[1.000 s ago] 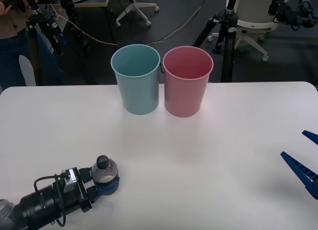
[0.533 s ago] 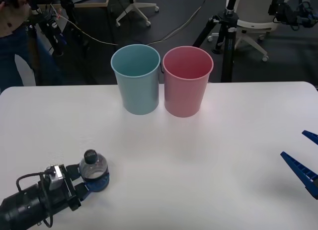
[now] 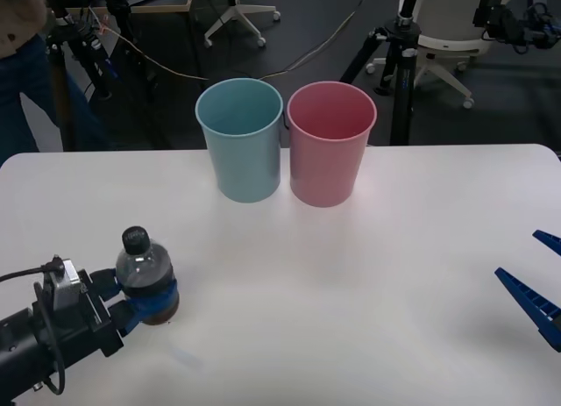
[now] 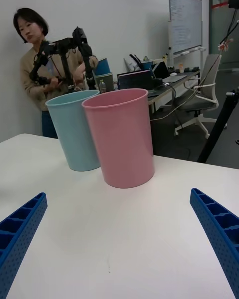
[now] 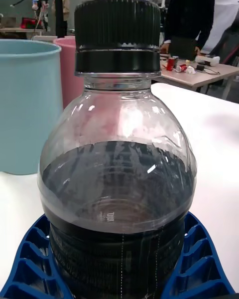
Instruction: Grasp the object on the table and drop it into the matching bin: aluminum can to the light blue bin, PET bottle to the pink bin.
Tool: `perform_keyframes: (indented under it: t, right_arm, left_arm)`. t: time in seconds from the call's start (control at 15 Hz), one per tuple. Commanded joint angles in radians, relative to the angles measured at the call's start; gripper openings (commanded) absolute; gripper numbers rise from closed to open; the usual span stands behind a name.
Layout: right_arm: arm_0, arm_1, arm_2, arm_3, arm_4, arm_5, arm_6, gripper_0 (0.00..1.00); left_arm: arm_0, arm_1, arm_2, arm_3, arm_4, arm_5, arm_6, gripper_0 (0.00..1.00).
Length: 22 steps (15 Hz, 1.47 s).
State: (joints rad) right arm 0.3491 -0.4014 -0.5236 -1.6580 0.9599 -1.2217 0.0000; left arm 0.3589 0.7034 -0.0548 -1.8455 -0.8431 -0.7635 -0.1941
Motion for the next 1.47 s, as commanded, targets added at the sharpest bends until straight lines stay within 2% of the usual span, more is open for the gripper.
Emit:
perform_keyframes:
  t: [0.07,0.27,0.47,0.67,0.8,1.07,1.47]
  right_arm:
    - [0.000,0.000,0.000,0.000,0.000,0.000,0.000,1.00]
    - [0.000,0.000,0.000,0.000,0.000,0.000,0.000,1.00]
    - [0.000,0.000,0.000,0.000,0.000,0.000,0.000,1.00]
    - [0.000,0.000,0.000,0.000,0.000,0.000,0.000,1.00]
    - [0.000,0.000,0.000,0.000,0.000,0.000,0.000,1.00]
    - [0.000,0.000,0.000,0.000,0.000,0.000,0.000,1.00]
    - [0.000,0.000,0.000,0.000,0.000,0.000,0.000,1.00]
  left_arm:
    - [0.054,0.031,0.029,-0.144,-0.034,0.079,0.111,0.00]
    - [0.107,0.097,0.049,-0.296,-0.056,0.164,0.193,0.00]
    - [0.098,0.145,0.055,-0.377,-0.047,0.194,0.209,0.00]
    - [0.057,0.214,0.041,-0.443,-0.039,0.282,0.249,0.00]
    - [0.003,0.246,0.029,-0.469,-0.054,0.309,0.338,0.00]
    - [-0.144,0.280,0.012,-0.475,-0.189,0.332,0.561,0.00]
    - [-0.462,0.304,-0.106,-0.420,-0.353,0.331,0.884,0.00]
